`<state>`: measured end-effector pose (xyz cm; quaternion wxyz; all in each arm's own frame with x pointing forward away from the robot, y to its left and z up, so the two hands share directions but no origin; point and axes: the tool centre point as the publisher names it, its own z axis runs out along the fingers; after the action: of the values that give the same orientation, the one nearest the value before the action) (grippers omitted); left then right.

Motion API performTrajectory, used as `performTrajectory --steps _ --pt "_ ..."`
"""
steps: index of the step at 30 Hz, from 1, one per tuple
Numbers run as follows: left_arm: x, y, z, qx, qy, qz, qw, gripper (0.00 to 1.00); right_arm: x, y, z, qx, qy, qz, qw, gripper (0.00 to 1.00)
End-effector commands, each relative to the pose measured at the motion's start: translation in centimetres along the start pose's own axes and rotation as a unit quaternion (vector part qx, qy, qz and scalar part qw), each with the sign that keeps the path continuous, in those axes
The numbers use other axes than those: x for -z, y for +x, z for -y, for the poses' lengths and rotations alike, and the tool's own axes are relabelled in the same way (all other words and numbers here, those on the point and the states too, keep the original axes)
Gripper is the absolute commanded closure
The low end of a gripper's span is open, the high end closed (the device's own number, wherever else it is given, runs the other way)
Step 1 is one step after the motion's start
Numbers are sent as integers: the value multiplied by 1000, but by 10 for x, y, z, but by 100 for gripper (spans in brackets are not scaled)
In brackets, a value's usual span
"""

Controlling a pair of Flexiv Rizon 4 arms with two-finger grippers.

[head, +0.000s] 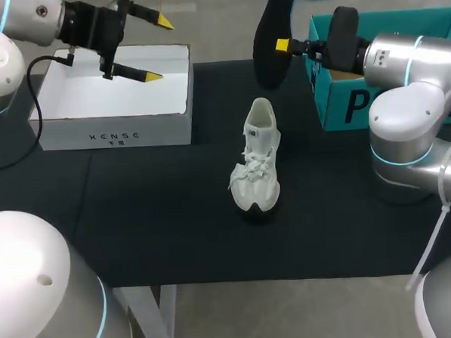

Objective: Take the shoe out of the shoebox, open the shoe tongue, remove and reinsert the insole, then place the shoe into the shoebox

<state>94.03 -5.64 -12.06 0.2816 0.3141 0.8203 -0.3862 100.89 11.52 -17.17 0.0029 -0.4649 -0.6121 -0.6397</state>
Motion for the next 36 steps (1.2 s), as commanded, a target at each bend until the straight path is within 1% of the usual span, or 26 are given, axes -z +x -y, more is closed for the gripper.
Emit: performTrajectory --steps 1,2,3,4,6,10,12,13,16,20,26,31,36 --pt "0 0 0 0 -1 0 1000 0 -11 1 7 41 14 8 999 100" --pt "0 0 0 0 -1 0 1000 0 -14 -2 12 51 15 2 999 100" --pt "0 0 0 0 -1 0 1000 0 -18 -4 15 51 -2 -17 999 100" --pt "0 0 0 0 -1 0 1000 0 -21 -8 19 62 12 -8 998 100" --pt "0 0 0 0 -1 0 1000 0 -27 -16 26 60 5 -22 998 100" --pt "0 0 0 0 -1 0 1000 0 -37 -28 34 71 11 -39 997 100" --pt "0 0 0 0 -1 0 1000 0 -39 -33 36 68 0 -53 996 100" --pt "0 0 0 0 -1 0 1000 0 -41 -36 39 69 4 -56 996 100" --pt "0 0 0 0 -1 0 1000 0 -42 -45 48 70 -20 -79 994 100" --pt "0 0 0 0 -1 0 1000 0 -40 -55 59 67 -36 -90 993 100" --pt "0 0 0 0 -1 0 1000 0 -38 -55 67 78 -38 -91 992 100" --pt "0 0 0 0 -1 0 1000 0 -34 -51 71 82 -36 -88 992 100" --pt "0 0 0 0 -1 0 1000 0 -32 -54 82 76 -17 -81 994 100"
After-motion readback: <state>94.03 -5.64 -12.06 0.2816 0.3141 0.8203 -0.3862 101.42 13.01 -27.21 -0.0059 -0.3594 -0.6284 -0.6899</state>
